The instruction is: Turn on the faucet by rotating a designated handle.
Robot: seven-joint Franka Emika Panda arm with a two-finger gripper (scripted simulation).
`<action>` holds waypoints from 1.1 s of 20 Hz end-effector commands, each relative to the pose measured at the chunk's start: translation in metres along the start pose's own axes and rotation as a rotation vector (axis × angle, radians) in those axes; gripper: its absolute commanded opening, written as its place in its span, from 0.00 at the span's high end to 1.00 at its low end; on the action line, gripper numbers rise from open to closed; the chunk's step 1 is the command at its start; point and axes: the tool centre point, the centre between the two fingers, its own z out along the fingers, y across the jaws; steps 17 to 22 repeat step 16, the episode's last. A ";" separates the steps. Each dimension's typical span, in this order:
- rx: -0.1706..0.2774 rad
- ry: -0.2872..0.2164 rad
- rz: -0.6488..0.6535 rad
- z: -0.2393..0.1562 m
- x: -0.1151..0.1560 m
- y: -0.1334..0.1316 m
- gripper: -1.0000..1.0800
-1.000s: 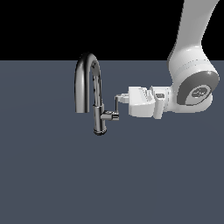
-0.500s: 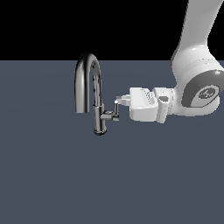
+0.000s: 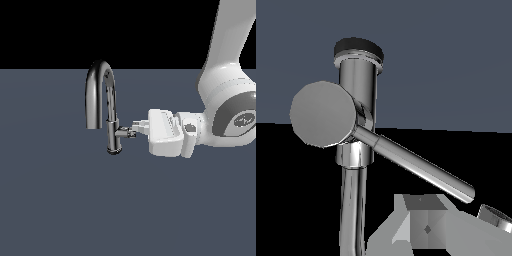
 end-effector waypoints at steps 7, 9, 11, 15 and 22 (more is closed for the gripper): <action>-0.008 -0.004 0.012 0.004 0.033 0.011 1.00; -0.010 -0.006 0.015 0.005 0.043 0.014 1.00; -0.013 -0.007 0.019 0.006 0.054 0.018 1.00; -0.018 -0.010 0.027 0.009 0.075 0.025 1.00; -0.018 -0.010 0.027 0.009 0.075 0.025 1.00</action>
